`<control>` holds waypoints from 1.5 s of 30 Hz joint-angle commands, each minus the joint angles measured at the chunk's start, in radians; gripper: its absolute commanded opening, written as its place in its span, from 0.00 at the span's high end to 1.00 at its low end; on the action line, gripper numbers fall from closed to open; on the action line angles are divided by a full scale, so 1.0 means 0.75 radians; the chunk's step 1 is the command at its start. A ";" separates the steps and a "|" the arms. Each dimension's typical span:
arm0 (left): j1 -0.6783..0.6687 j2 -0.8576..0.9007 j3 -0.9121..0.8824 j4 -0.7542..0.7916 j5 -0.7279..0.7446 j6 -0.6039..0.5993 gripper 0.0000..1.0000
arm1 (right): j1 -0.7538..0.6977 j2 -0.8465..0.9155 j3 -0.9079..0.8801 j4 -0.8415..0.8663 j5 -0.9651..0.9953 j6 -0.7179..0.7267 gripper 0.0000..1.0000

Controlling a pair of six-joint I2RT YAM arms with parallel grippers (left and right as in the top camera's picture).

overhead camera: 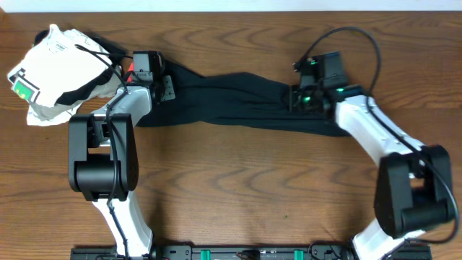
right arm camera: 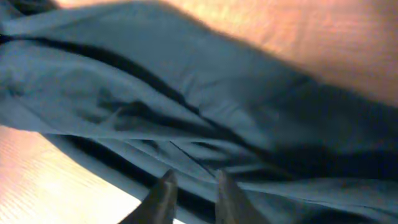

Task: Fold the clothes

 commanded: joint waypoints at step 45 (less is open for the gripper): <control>0.143 -0.297 -0.018 -0.286 -0.174 0.037 0.90 | -0.541 0.233 0.003 -0.289 0.384 0.094 0.88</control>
